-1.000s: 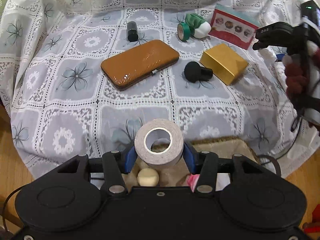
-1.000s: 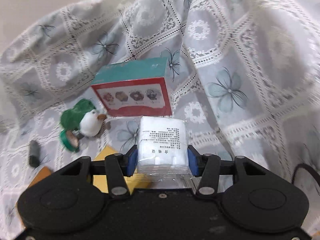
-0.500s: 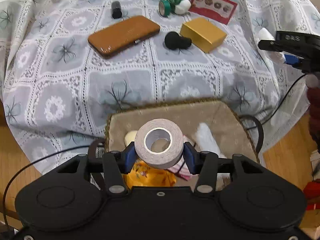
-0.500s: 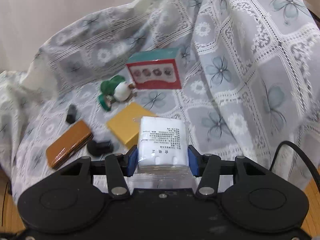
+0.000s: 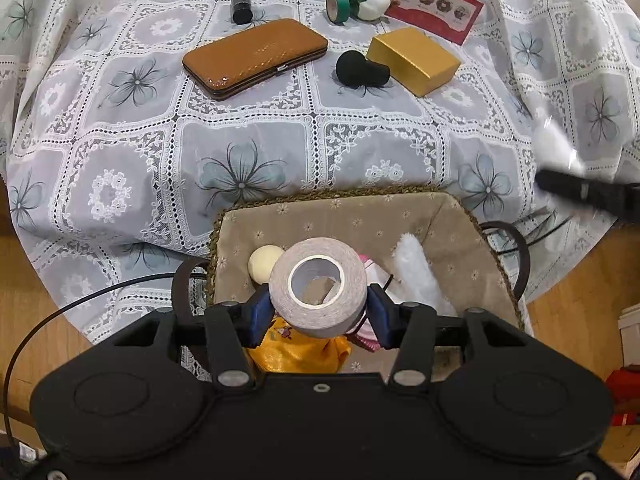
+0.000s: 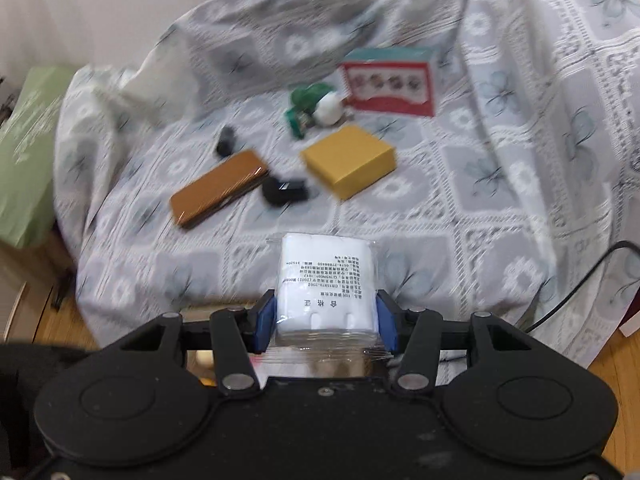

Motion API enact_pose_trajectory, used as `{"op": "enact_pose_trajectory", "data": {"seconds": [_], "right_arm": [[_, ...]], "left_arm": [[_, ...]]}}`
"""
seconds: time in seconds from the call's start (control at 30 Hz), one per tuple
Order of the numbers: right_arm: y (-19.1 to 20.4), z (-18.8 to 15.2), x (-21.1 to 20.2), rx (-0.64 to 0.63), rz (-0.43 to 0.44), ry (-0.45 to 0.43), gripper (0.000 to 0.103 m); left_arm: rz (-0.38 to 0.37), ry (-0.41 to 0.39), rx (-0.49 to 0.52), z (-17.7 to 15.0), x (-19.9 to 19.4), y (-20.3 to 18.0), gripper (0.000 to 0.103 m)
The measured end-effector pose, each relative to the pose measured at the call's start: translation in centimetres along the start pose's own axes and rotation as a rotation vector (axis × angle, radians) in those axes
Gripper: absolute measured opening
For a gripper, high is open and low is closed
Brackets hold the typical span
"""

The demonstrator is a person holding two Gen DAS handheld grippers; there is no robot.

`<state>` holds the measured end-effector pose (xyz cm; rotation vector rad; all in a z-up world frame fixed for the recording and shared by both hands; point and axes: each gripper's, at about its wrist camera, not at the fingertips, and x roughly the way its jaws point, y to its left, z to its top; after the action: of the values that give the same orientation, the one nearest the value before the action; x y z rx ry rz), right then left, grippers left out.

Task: Organize soft objects
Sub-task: 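Carry the tape in left tool and white pack in right tool over the basket, then open left tool to drop the tape while right tool drops the white pack into basket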

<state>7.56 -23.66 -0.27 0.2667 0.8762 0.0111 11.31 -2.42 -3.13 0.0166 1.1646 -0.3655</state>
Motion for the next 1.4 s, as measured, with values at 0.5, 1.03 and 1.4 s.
{"op": "enact_pose_trajectory", "data": {"seconds": [0.5, 1.03, 1.4], "right_arm": [[1.9, -3.2, -0.3, -0.052, 0.083, 0.083, 0.053], [2.2, -2.8, -0.8, -0.038, 0.105, 0.016, 0.075], [2.8, -2.5, 0.4, -0.049, 0.109, 0.047, 0.076]], "left_arm": [[-0.019, 0.043, 0.054, -2.0, 0.4, -1.1, 0.049], [-0.008, 0.024, 0.050, -2.1, 0.2, -0.9, 0.071], [0.019, 0.014, 0.055, -2.1, 0.4, -0.9, 0.071]]}}
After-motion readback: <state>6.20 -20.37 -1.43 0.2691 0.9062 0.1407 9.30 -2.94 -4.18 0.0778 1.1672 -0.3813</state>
